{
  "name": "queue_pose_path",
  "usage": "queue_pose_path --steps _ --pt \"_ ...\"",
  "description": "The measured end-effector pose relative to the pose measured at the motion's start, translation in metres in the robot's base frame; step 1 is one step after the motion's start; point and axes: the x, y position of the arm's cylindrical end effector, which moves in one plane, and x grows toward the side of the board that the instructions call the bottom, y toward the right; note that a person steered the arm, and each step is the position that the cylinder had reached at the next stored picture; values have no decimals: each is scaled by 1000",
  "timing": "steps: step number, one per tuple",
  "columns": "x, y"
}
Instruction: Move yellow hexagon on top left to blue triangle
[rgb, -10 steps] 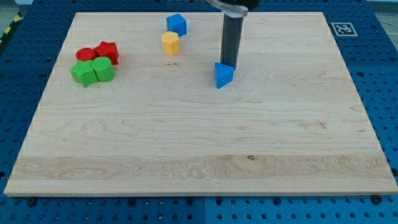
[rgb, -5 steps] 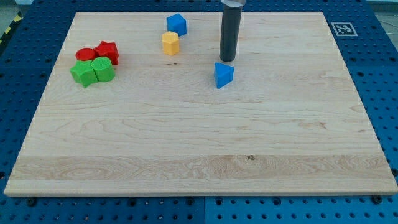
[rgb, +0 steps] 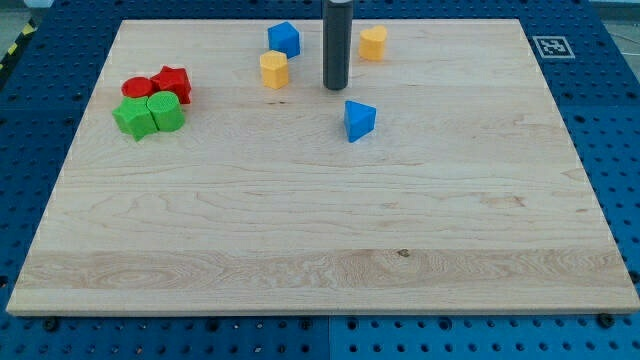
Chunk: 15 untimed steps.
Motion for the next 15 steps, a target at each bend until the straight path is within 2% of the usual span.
queue_pose_path --steps 1,3,4,6,7,11,15 --pt "-18 -13" --pt "-26 -79" --pt "-31 -88" --pt "-48 -158" --pt "-50 -170" --pt "-27 -123" --pt "-17 -101"
